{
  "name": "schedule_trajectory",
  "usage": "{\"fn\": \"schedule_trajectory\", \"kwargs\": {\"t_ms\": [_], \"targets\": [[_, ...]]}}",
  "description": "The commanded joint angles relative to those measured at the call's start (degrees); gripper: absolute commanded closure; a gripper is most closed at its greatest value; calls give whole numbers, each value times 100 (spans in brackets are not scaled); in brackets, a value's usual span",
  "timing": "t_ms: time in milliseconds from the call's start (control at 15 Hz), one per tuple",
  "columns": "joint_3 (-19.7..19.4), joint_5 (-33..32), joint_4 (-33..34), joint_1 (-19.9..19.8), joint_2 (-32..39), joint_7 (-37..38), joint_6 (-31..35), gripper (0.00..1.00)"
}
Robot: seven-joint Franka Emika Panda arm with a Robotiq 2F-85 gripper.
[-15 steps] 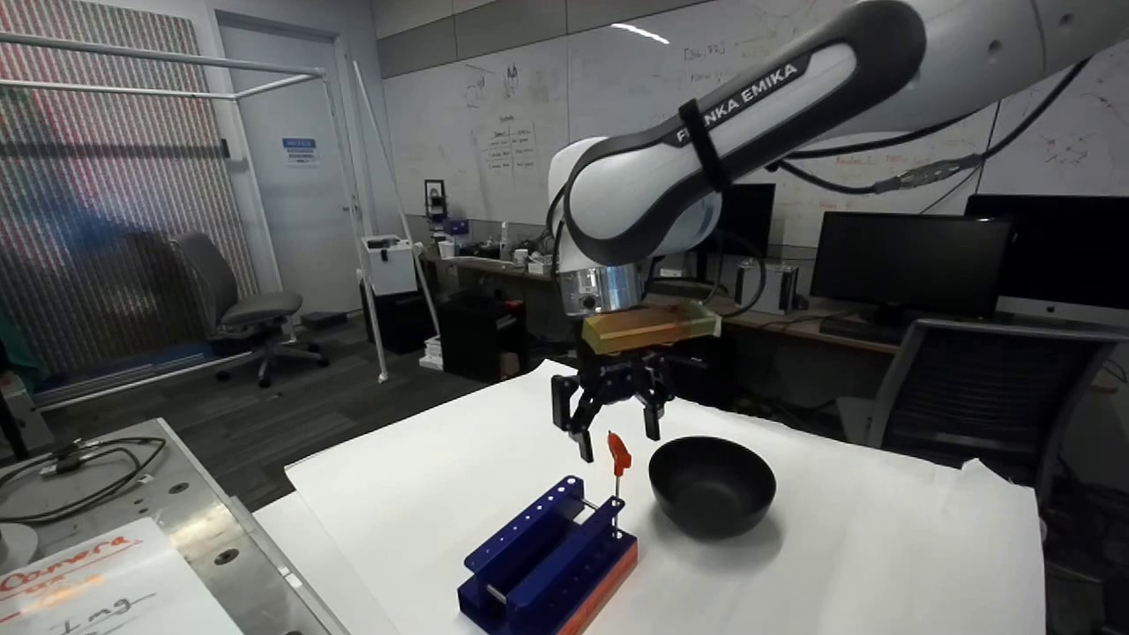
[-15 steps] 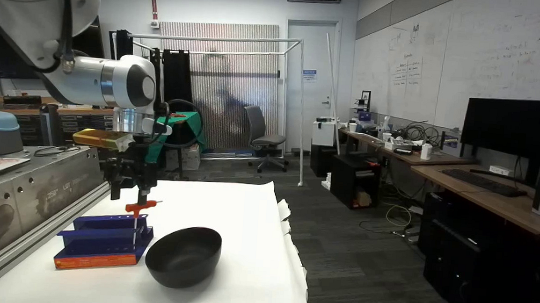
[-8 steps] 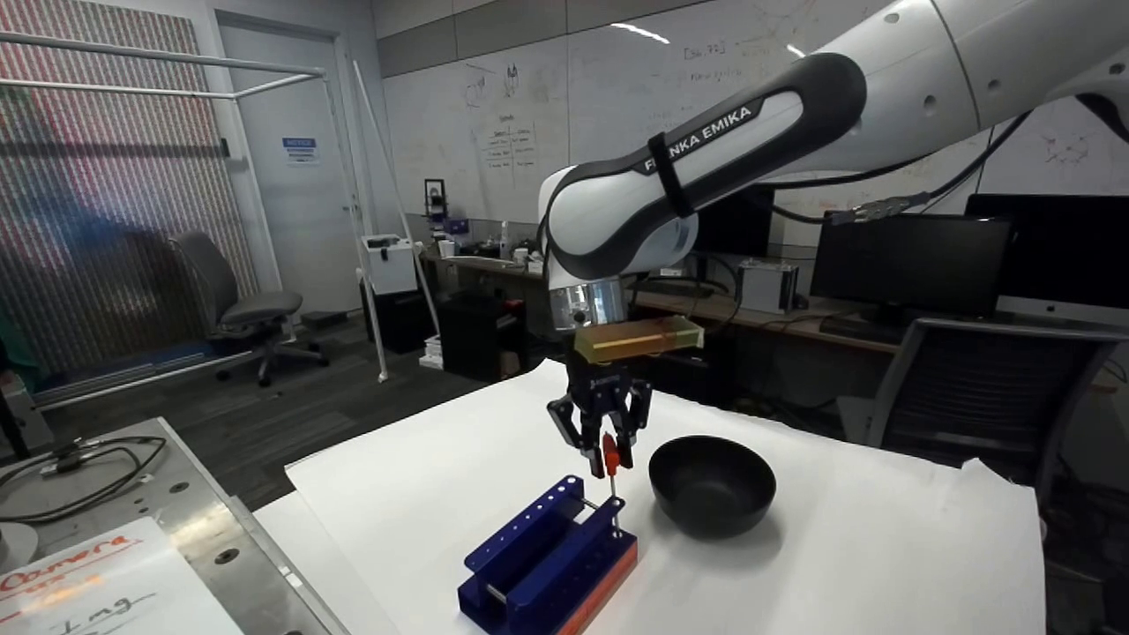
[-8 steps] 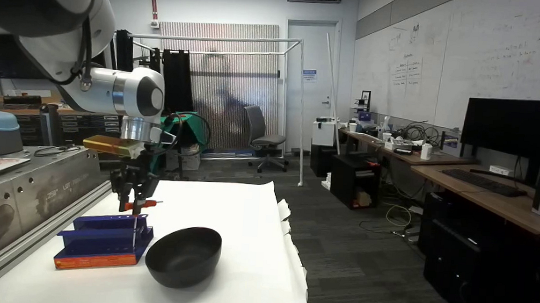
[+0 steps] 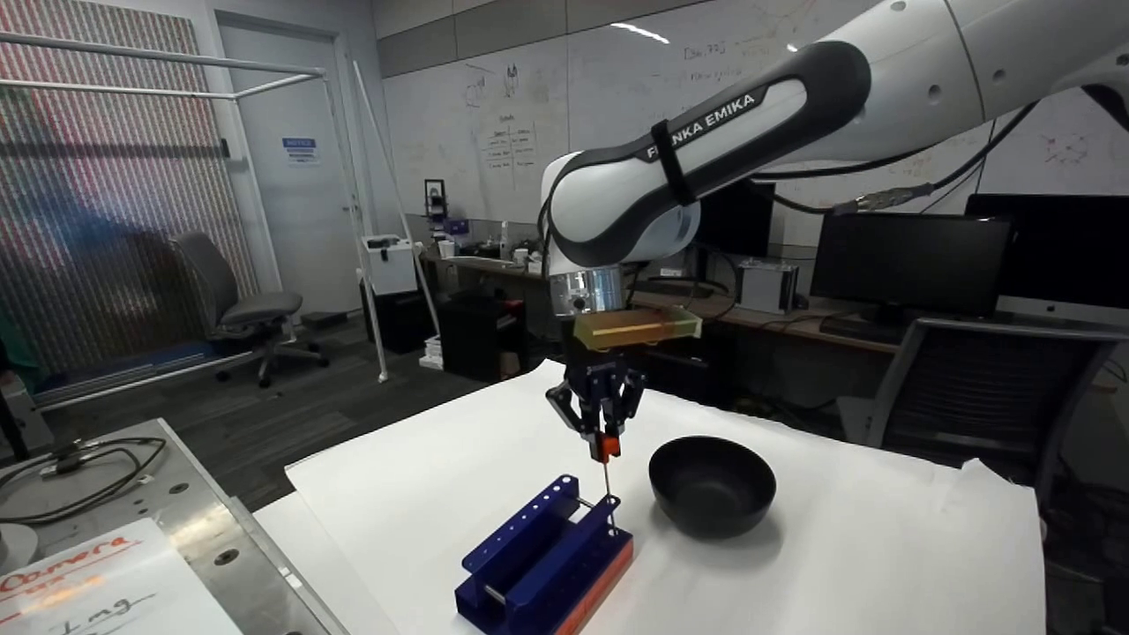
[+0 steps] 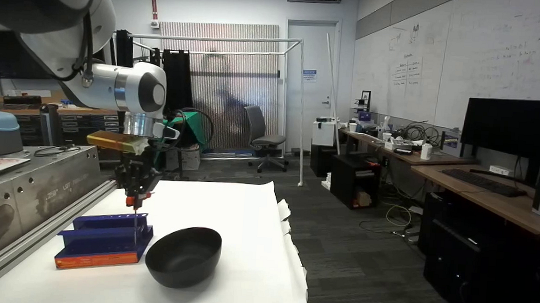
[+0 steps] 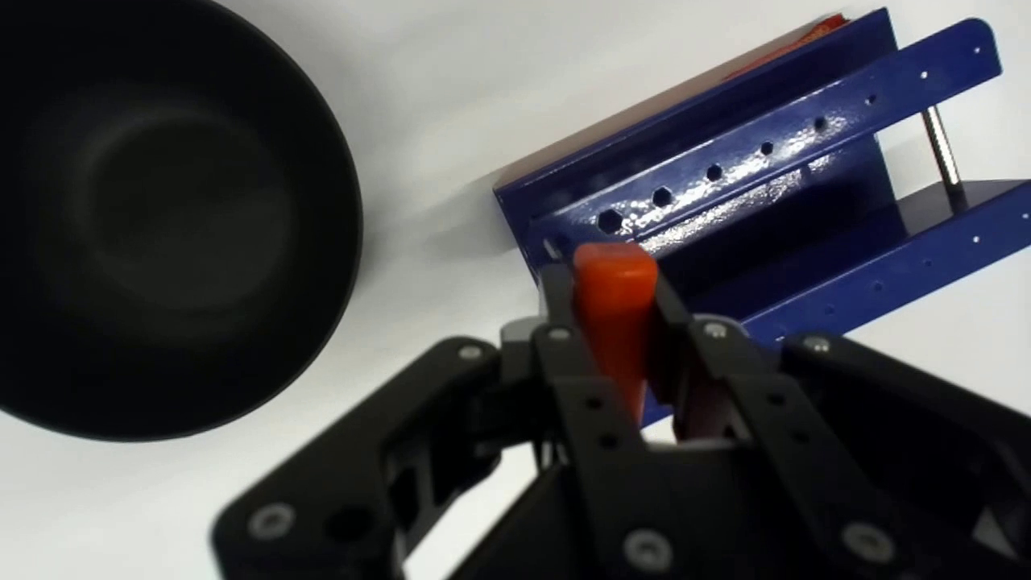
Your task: Pick up the orange object tool and put it in the bowl
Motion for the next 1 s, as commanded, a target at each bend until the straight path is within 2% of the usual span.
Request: {"fn": "schedule_trajectory", "kwargs": {"t_ms": [0, 267, 533, 733, 933], "targets": [[-171, 68, -641, 153, -875, 146, 237, 84], [-431, -398, -1241, 490, -1733, 896, 640, 83], [-704, -1431, -1242, 785, -1828, 1916, 591, 82], [-838, -2116, -1055, 876, -1518, 2635, 146, 83], [-855, -2198, -696, 789, -986, 2898, -712, 83]]}}
